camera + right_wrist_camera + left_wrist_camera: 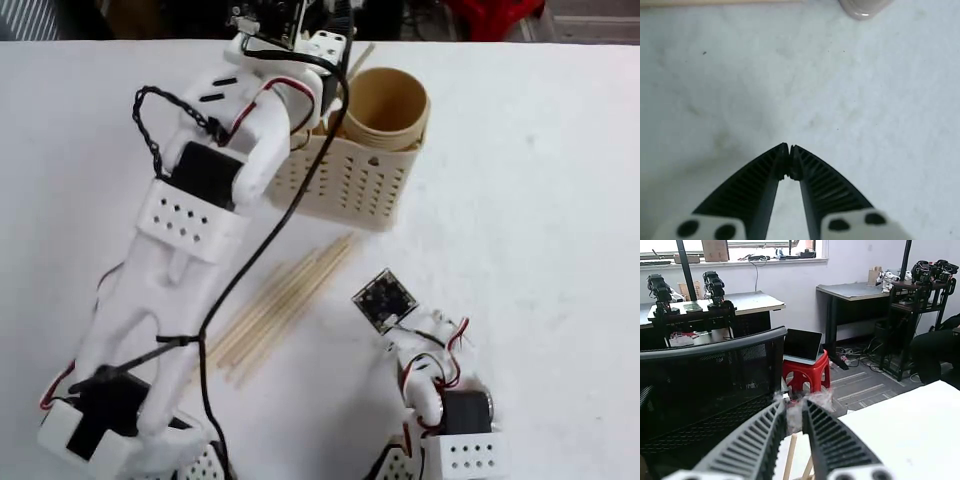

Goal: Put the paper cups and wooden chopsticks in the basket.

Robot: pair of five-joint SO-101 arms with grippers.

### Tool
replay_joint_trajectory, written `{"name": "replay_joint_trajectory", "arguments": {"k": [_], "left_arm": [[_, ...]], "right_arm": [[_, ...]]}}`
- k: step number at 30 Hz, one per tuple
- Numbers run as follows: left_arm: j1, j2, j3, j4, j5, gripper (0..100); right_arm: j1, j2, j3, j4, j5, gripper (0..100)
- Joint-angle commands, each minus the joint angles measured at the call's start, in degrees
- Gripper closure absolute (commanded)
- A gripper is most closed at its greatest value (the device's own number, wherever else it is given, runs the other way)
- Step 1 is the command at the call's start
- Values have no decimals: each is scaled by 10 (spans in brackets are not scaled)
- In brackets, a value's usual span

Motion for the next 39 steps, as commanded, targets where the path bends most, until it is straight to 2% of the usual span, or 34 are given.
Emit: {"name": "replay_joint_trajectory", "arguments": {"k": [1,12,16,19,23,26,30,34,39], "left_arm": [[-15,-24,-31,55,3,924],[-80,-184,-26,413,-3,924],[-65,-221,-25,535,-95,924],[-43,-222,15,586,-139,924],[-24,-222,178,550,-171,923],[-7,-222,320,471,-200,921],[0,-220,467,345,-202,920],[-6,-175,531,269,-204,919],[-22,-65,533,215,-200,858]], "right_arm": [[-4,-2,5,3,5,981],[-4,-2,5,3,5,981],[-4,-2,5,3,5,981],[-4,-2,5,3,5,981],[-4,-2,5,3,5,981],[-4,-2,5,3,5,981],[-4,-2,5,3,5,981],[-4,-2,5,3,5,981],[-4,-2,5,3,5,981]]}}
